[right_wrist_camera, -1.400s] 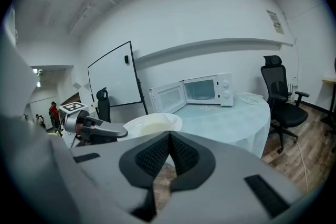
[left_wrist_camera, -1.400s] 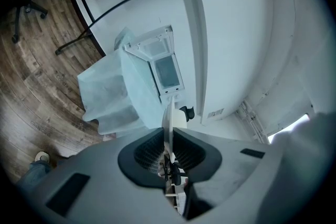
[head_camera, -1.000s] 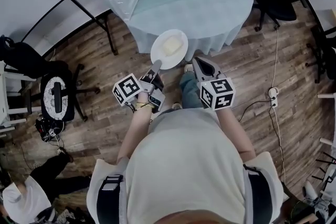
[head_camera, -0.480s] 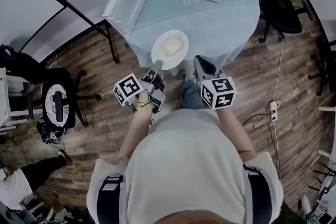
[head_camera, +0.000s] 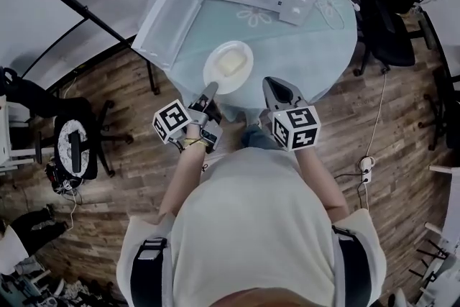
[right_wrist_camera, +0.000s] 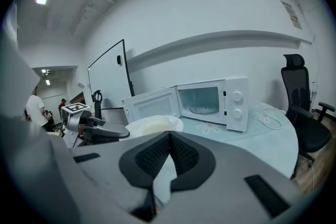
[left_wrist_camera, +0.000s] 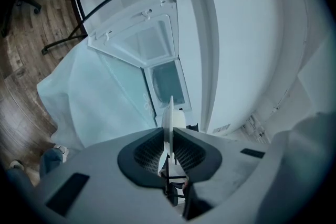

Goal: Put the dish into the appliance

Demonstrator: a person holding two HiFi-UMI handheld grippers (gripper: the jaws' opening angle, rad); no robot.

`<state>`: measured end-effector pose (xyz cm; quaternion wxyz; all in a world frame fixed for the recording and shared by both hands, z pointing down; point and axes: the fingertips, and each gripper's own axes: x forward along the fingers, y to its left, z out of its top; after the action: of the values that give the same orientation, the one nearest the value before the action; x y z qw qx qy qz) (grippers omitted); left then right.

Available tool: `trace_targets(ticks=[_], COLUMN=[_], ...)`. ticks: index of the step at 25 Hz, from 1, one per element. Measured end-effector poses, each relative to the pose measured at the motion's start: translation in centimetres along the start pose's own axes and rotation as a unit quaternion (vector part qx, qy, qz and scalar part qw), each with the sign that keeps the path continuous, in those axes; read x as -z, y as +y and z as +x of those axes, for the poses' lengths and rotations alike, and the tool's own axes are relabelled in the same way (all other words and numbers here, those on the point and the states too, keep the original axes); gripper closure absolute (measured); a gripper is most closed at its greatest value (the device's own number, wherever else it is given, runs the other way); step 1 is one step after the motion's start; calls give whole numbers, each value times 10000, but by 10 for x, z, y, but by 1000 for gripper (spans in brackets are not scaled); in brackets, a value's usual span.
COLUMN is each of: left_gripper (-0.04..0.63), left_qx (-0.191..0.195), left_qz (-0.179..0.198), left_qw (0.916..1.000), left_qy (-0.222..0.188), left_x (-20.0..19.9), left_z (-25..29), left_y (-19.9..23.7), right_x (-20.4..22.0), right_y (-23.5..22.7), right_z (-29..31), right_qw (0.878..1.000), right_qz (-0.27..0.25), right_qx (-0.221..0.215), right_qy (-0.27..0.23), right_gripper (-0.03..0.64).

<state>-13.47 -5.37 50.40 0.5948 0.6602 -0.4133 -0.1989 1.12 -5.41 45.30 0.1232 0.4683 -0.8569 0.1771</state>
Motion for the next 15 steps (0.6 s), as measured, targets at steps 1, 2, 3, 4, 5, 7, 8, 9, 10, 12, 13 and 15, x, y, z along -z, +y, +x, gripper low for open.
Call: trace_targets(ticks=[1,2,3,4,5,7,8,9,10,12,13,15], left_gripper=[550,549,551,550,551,551,549,549,549,550,551,549], left_qx=[24,48,50,14,-30,-73,-87,-104,-124,-158,-168,-183], left_qz=[-21,-30,-27,-24,-29,-71,-98,-118,-130,-144,-150,-158], left_qw=[10000,10000,10000,9999,9999,9998,9997,9995,9994,9992,9990,9988], left_qy=[-30,-56,-81,-105,-130,-191,-227,-265,-300,-352,-375,-423], left_x=[-4,-7,-10,-13,-17,-24,-29,-34,-39,-48,-52,-61], left_z=[8,15,22,29,36,51,59,66,74,90,98,113], left_y=[-2,-3,-3,-4,-4,-4,-4,-4,-3,-3,-2,-1], right_x=[-4,-7,-10,-12,-15,-21,-23,-26,-28,-31,-33,-36], right_y=[-5,-9,-14,-18,-24,-34,-39,-44,-49,-61,-66,-76], right_z=[5,10,15,20,25,35,41,46,52,62,67,77], right_qw=[10000,10000,9999,9999,9998,9997,9997,9996,9995,9993,9992,9990], right_qz=[-15,-25,-33,-44,-57,-78,-83,-86,-87,-87,-86,-95], right_qx=[-30,-64,-101,-135,-163,-211,-240,-273,-305,-343,-355,-388], right_qy=[-2,2,10,18,27,48,60,74,92,134,156,191], right_gripper=[612,612,612,612,612,612,612,612,612,612,612,612])
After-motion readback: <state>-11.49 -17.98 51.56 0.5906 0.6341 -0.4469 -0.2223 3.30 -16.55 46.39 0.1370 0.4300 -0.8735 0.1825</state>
